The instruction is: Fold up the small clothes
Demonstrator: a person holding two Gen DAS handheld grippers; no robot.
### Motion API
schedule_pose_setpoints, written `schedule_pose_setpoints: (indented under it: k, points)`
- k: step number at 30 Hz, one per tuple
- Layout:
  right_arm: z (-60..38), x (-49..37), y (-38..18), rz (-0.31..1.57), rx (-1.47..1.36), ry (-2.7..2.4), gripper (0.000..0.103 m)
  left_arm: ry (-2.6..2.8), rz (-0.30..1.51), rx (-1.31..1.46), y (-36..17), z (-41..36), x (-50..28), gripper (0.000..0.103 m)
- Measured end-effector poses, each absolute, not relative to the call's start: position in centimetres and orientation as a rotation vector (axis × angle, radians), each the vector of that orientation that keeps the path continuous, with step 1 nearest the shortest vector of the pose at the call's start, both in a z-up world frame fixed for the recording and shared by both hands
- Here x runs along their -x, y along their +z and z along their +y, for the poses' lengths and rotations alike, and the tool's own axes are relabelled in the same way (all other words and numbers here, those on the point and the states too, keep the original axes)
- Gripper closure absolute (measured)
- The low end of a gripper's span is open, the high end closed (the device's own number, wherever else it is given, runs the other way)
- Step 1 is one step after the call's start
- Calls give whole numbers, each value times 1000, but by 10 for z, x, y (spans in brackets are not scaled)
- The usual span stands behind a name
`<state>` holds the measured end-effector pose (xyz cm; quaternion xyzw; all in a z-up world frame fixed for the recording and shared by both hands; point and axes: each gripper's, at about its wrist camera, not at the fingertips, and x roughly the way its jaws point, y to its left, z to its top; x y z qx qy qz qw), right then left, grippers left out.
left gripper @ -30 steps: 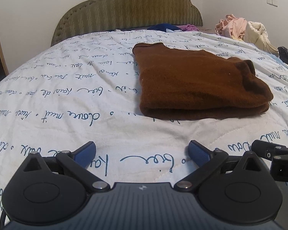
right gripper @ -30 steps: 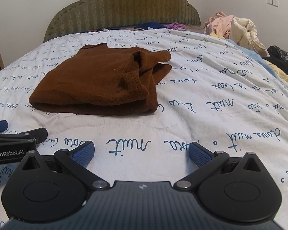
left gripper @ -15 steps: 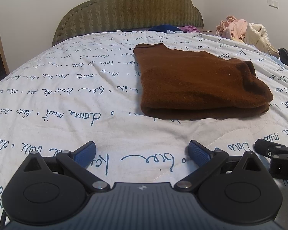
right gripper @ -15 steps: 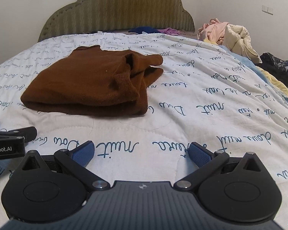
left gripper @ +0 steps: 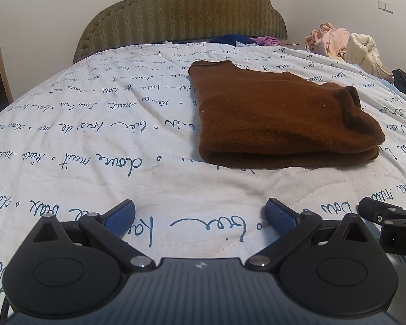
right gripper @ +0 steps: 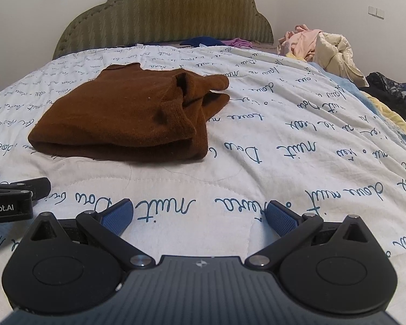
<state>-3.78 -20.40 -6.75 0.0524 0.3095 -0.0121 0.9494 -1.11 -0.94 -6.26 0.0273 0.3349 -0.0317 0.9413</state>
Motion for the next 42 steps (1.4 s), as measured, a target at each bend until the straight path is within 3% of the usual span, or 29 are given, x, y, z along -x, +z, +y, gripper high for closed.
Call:
schedule_pose_setpoints:
  k: [42]
  points:
    - [-204,36,-69,636,-120,-20,0,-60,684,-38,-62,-6,14,0]
